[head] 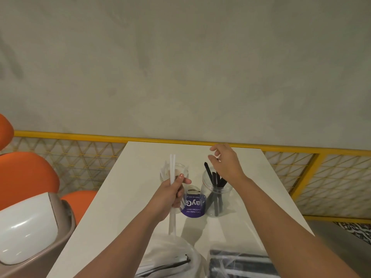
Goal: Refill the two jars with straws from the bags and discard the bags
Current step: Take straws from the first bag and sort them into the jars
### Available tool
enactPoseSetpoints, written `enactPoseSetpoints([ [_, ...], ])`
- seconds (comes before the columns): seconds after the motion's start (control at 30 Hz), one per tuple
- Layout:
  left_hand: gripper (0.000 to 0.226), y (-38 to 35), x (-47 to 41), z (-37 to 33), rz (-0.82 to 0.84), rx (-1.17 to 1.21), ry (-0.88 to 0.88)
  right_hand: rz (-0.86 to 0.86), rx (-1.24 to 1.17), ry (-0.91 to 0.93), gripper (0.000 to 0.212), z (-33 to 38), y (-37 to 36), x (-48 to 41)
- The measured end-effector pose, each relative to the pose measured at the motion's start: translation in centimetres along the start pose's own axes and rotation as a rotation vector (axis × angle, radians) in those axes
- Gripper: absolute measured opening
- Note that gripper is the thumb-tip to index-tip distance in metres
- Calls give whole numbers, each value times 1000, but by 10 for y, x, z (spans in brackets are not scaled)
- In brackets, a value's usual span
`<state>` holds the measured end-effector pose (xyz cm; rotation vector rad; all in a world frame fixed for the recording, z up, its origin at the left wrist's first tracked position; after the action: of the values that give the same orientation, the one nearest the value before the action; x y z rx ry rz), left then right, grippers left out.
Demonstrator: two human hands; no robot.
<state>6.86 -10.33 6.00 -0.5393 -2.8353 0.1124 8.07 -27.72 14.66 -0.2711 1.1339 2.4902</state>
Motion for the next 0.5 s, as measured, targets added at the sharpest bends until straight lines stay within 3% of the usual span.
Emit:
enactPoseSetpoints([
  [0.07, 34, -3, 1, -1, 5, -35, 12, 79, -216, -18, 19, 18, -8, 3],
  [0.13, 31, -7, 1, -3, 23, -56, 12, 334, -372, -118, 32, 31, -34, 11],
  [0.2, 27, -11, 3, -7, 56, -101, 4, 569, -398, -253, 47, 34, -60, 25],
  [0.27, 28, -14, 5, -13, 89, -159, -2, 693, -399, -313, 44, 37, -75, 36],
  [0.37, 29, -12, 5, -21, 97, -187, -2, 698, -403, -288, 31, 45, -79, 39],
  [0.5, 5, -1, -1, -21, 98, -226, -4, 470, -591, -374, 22, 52, -64, 25],
])
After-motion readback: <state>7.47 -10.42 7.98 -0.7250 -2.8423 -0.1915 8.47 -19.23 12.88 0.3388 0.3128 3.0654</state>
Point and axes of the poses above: each hand's wrist, its own x-axis away from the middle knuckle, its own y-axis out of the back of the hand, z = x × y, the point moved 7 cm from there along -x, towards the middle knuckle, and after that the axes turned 2 degrees about -z, right-handed, at the moved point
